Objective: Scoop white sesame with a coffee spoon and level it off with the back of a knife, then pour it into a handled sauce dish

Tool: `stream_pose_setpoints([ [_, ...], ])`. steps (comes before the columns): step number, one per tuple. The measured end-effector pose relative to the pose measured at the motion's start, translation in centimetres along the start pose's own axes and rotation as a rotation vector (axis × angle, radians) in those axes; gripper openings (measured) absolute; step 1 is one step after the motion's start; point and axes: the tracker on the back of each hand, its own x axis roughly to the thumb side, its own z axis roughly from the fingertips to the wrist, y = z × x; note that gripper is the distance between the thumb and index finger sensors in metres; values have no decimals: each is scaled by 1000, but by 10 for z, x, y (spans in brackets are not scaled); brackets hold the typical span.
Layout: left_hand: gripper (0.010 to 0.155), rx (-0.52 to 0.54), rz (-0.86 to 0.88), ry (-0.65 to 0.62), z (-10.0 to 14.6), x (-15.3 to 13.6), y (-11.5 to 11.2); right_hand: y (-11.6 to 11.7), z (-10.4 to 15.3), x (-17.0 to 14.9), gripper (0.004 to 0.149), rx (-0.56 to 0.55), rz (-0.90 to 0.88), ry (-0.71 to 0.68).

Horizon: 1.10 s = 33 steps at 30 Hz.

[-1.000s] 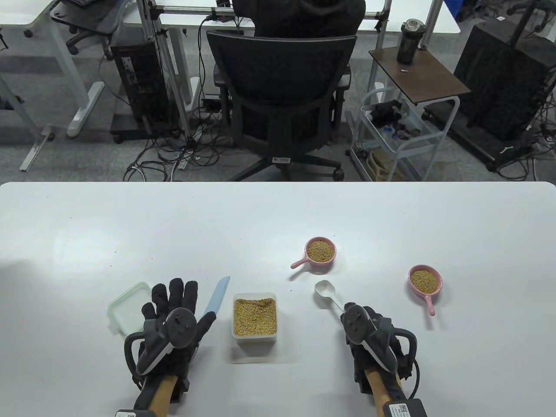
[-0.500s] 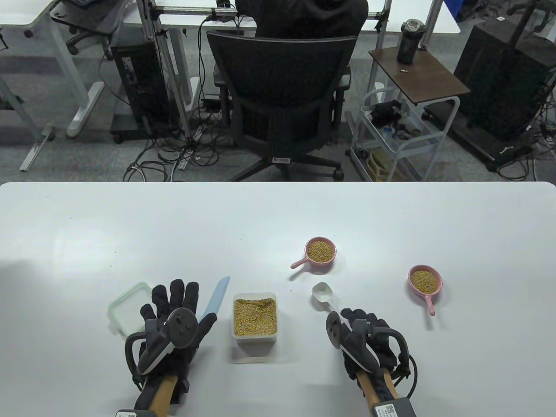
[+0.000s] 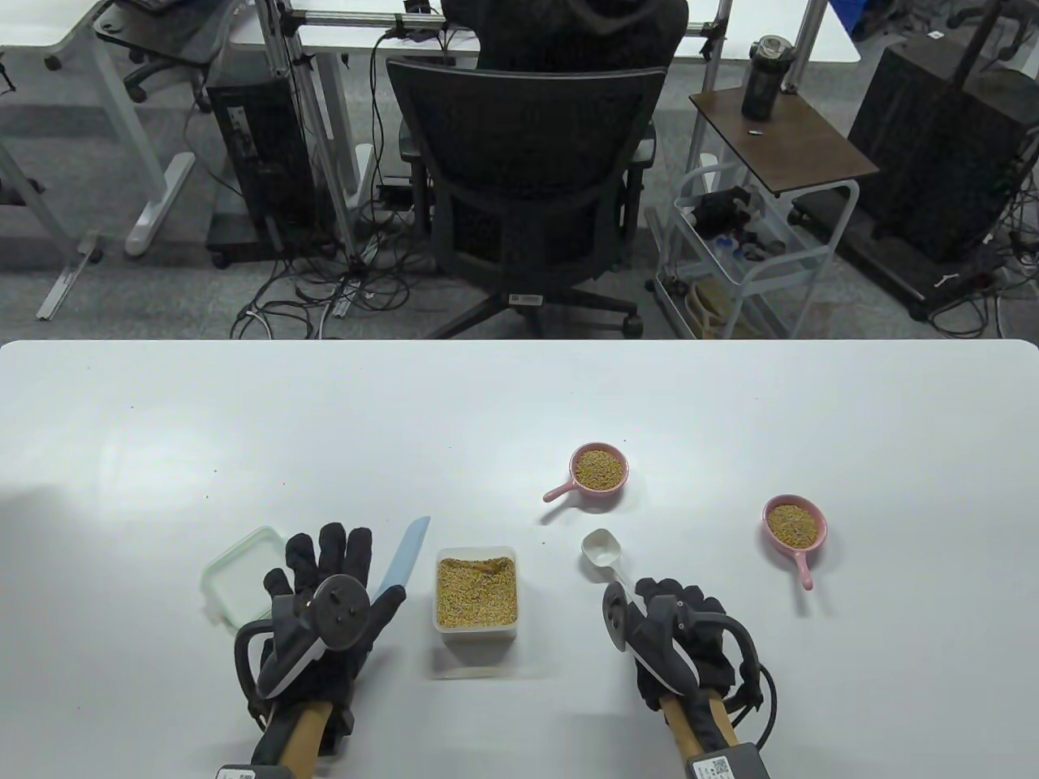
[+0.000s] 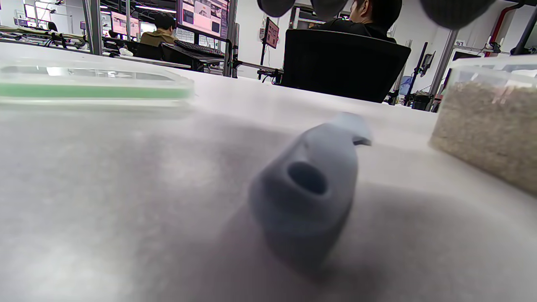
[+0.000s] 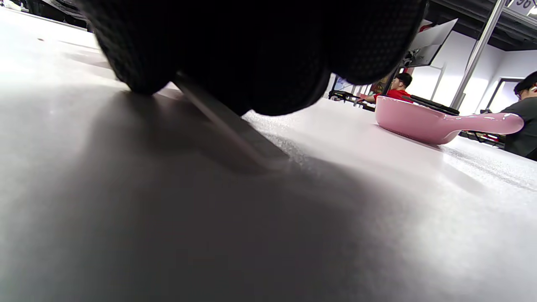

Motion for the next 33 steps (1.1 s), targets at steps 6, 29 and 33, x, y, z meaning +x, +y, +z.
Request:
stream_pose_setpoints([
  [6, 84, 4, 5, -4, 0, 0, 0, -1, 0, -4, 62, 38, -56, -1],
  [29, 84, 67, -11, -25, 3, 4, 1, -33, 19, -52, 78, -304, -504, 89],
  [33, 85, 55, -17, -25, 2, 5, 1, -23, 13, -49, 79, -235, -457, 86],
])
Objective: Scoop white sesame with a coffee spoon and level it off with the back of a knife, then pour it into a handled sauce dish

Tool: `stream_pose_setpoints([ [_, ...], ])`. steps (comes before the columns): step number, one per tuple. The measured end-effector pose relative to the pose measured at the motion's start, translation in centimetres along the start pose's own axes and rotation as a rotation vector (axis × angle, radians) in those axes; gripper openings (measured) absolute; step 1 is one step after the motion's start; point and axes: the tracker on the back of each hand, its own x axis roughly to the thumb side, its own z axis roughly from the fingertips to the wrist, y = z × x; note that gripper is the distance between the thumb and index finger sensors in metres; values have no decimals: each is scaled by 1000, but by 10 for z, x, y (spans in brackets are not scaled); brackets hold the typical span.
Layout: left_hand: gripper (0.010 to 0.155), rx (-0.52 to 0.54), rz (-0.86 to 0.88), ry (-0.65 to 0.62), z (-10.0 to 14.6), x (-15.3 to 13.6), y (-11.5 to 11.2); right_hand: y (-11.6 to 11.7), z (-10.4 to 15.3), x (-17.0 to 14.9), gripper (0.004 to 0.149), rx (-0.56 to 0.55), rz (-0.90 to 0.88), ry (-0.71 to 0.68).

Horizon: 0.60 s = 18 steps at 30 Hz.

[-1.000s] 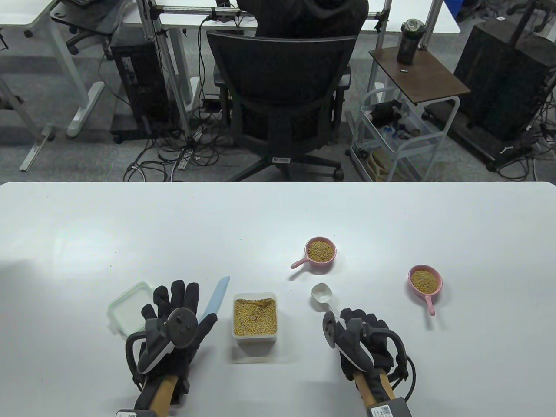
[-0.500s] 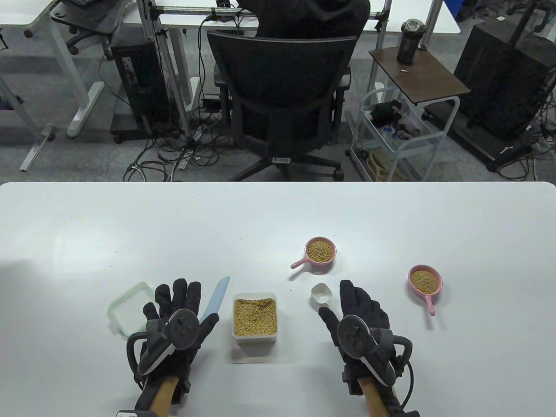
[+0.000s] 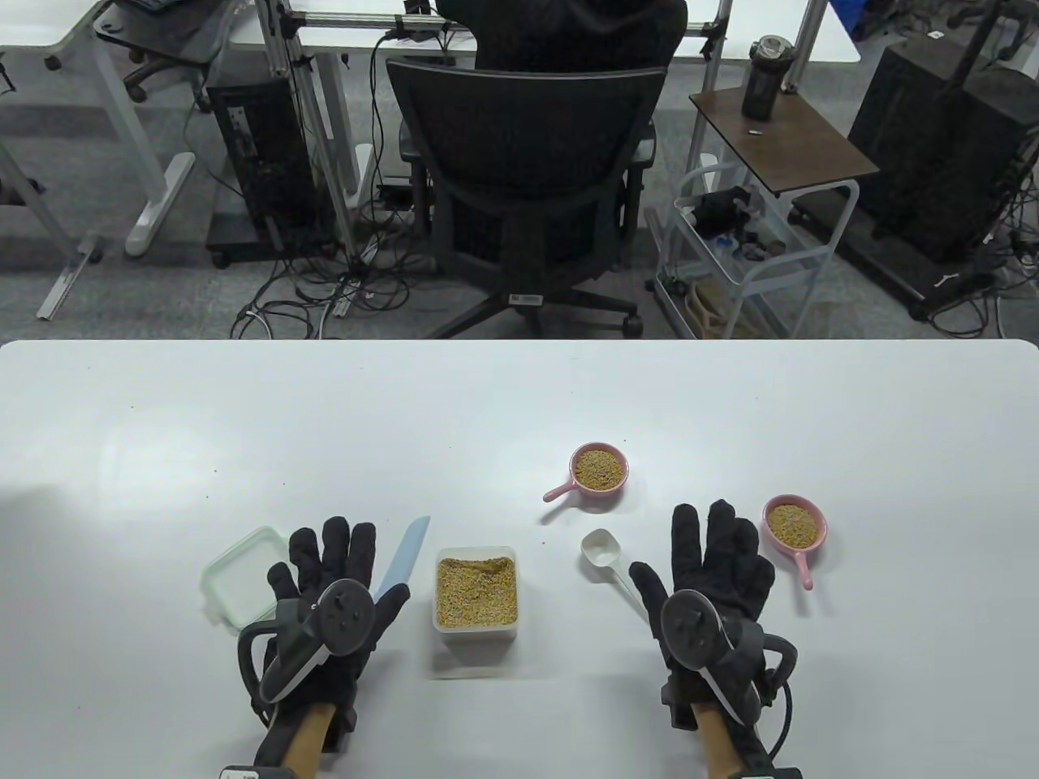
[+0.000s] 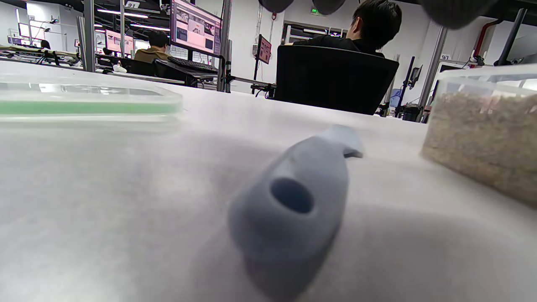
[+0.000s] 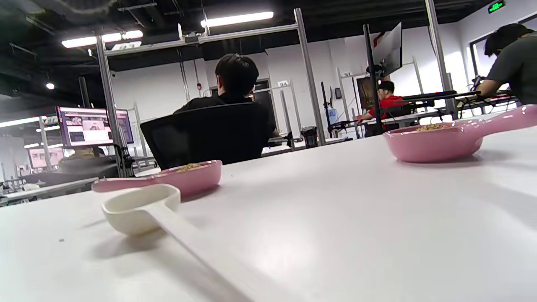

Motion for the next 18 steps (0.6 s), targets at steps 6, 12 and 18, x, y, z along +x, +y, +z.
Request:
stream_pose_setpoints([
  [6, 87, -24, 51, 8, -1, -2, 2, 1, 0, 8, 79, 30, 32, -38],
  [12, 89, -23, -20, 28, -12, -2, 18, 2, -3, 4, 79, 59, 22, -26],
  [18, 97, -65, -129, 157, -34, -40, 56, 4, -6, -1, 81, 91, 1, -10],
])
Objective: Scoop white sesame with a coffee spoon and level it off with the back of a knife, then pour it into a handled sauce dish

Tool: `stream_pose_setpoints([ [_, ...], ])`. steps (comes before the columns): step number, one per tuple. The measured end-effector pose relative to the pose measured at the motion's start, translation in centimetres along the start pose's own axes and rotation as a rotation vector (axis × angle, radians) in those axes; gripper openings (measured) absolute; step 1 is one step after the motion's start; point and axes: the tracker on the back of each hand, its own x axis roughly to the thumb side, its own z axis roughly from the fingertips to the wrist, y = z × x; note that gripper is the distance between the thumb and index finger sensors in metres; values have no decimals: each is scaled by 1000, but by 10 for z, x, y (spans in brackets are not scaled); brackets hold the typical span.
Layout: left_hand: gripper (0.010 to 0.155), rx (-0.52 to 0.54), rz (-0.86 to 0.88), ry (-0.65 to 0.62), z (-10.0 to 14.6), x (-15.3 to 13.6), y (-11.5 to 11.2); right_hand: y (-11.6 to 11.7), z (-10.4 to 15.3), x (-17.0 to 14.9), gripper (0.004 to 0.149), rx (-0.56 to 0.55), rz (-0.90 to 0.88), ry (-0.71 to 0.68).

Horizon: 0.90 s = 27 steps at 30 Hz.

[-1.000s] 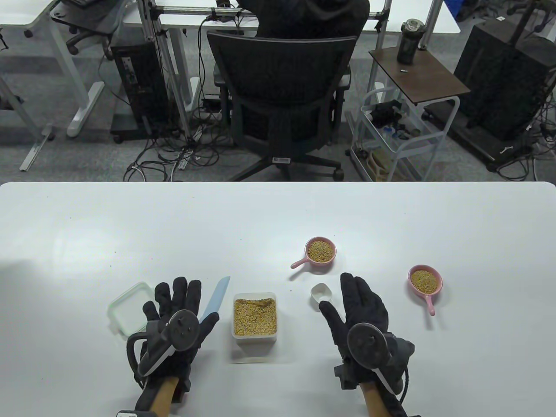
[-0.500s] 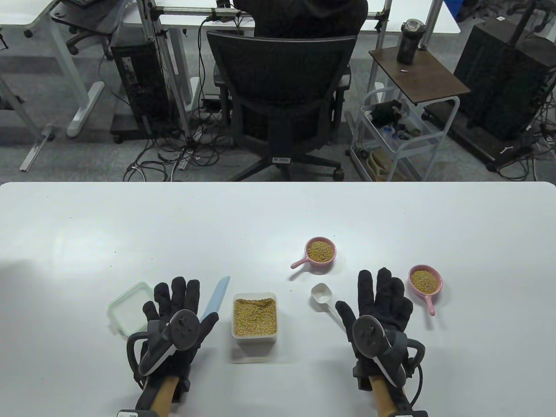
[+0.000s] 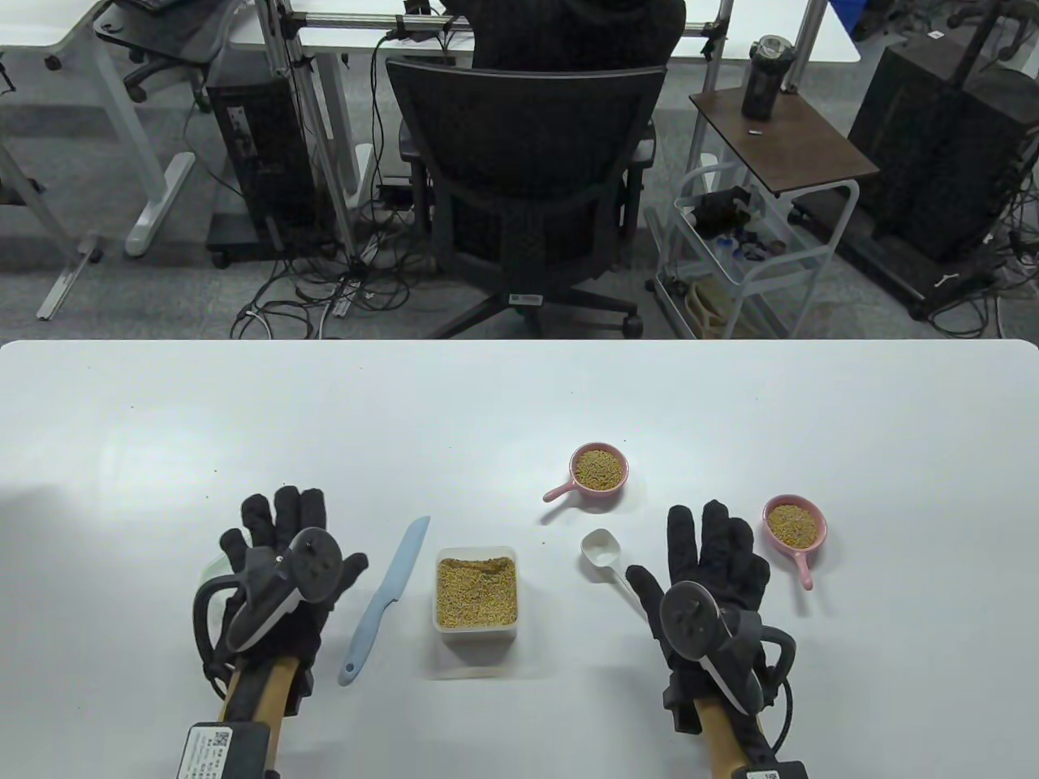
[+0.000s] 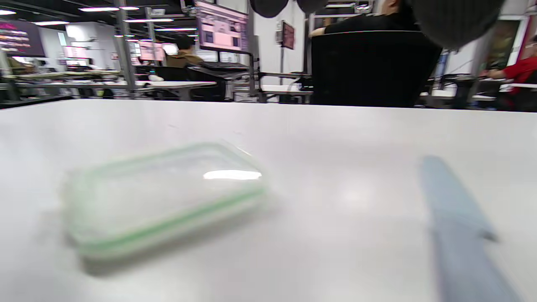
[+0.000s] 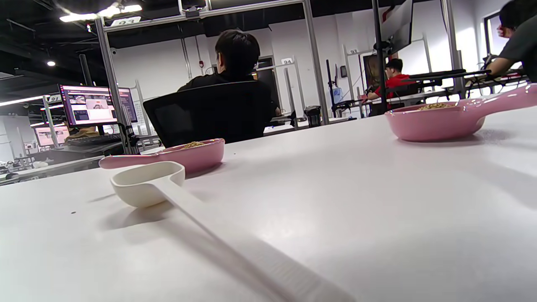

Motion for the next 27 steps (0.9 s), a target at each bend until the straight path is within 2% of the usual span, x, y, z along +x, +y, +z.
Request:
stream_pose_setpoints([
  [3, 103, -77, 19, 70, -14, -27, 1, 1, -1, -1, 82, 9, -6, 10],
  [6, 110, -272, -76, 90, -27, -46, -15, 1, -2, -1, 82, 27, -4, 14],
  [8, 114, -336, -162, 107, -33, -51, -25, 2, -2, -2, 82, 27, -9, 15],
  [13, 114, -450, -221, 72, -44, -58, -49, 2, -2, -3, 82, 34, -9, 16],
  [14, 114, -450, -231, 60, -44, -59, -52, 1, -2, -3, 82, 35, -10, 18],
  [22, 113, -208, -198, -58, -40, -68, -58, 2, -4, -4, 82, 37, -21, 25],
  [25, 114, -162, -235, -81, -39, -64, -55, 2, -4, -4, 82, 34, -21, 22],
  [27, 115, -150, -187, -85, -39, -63, -51, 2, -4, -4, 82, 32, -22, 20],
])
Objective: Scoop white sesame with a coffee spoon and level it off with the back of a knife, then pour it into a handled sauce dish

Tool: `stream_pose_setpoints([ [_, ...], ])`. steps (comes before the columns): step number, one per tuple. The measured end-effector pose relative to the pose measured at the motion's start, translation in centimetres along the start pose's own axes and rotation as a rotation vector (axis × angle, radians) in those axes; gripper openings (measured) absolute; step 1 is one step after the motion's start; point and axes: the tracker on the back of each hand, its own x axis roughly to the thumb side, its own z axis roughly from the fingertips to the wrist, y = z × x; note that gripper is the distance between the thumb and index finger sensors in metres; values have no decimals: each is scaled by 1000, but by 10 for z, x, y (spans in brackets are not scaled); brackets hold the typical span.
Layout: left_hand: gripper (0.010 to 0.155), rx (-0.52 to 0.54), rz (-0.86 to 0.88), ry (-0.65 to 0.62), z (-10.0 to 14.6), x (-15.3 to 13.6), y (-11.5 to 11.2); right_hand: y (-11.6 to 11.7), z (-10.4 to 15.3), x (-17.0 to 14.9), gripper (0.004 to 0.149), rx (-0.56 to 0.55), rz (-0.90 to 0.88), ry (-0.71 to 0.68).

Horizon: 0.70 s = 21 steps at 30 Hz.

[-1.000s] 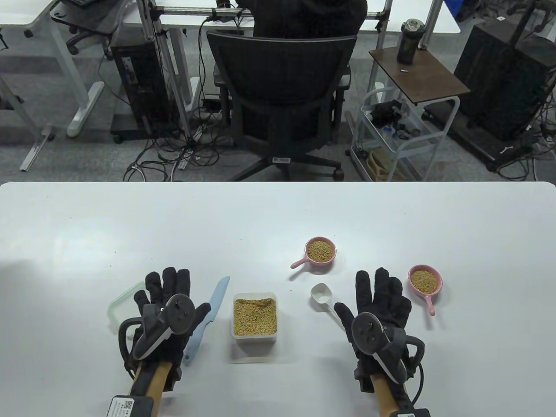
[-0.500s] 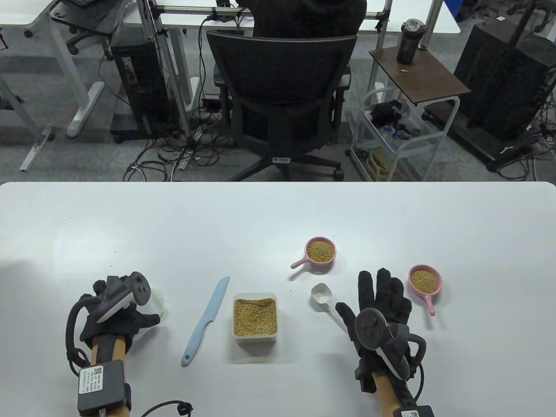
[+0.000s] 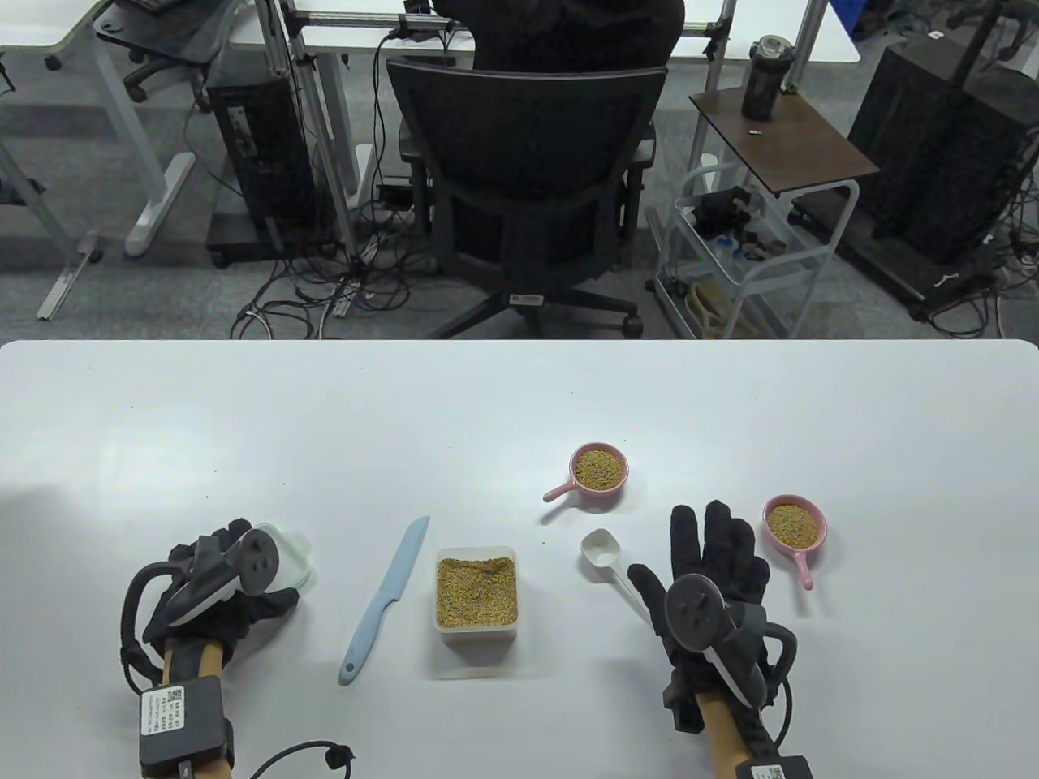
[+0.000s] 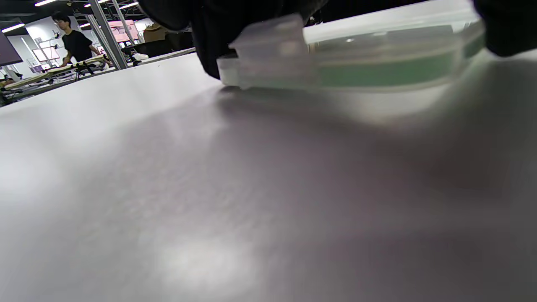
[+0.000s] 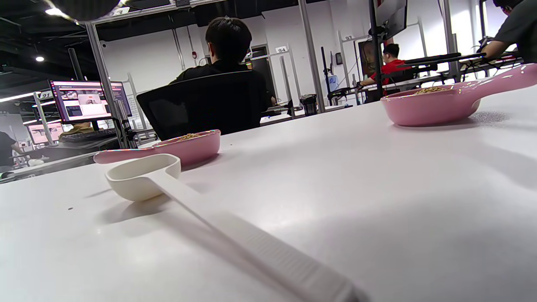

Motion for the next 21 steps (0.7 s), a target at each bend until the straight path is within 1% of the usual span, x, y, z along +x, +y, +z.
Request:
stream_pose_setpoints([
  [3, 115, 34, 90, -29, 1, 5, 13, -1, 0, -1, 83, -4, -8, 1],
  [6, 115, 39, 91, -77, 3, 20, 34, -1, -1, -1, 83, -6, -12, 3],
  [8, 115, 68, 53, -118, 5, 35, 51, -1, -1, -1, 83, -8, -13, 4],
  [10, 115, 94, 78, -170, 9, 50, 65, -1, -1, -1, 83, -11, -17, 4],
  [13, 114, 154, 102, -276, 17, 78, 84, -1, -1, -2, 83, -13, -20, 3],
  [14, 114, 178, 90, -336, 23, 95, 93, -1, -1, -2, 83, -13, -22, 3],
  [17, 115, 230, -14, -475, 41, 136, 101, -1, 0, -2, 83, -11, -22, 1],
  [18, 115, 260, -67, -520, 47, 151, 100, -2, 0, -3, 83, -14, -24, 1],
  [21, 114, 267, -167, -617, 58, 182, 93, -3, 0, -3, 83, -27, -33, 1],
])
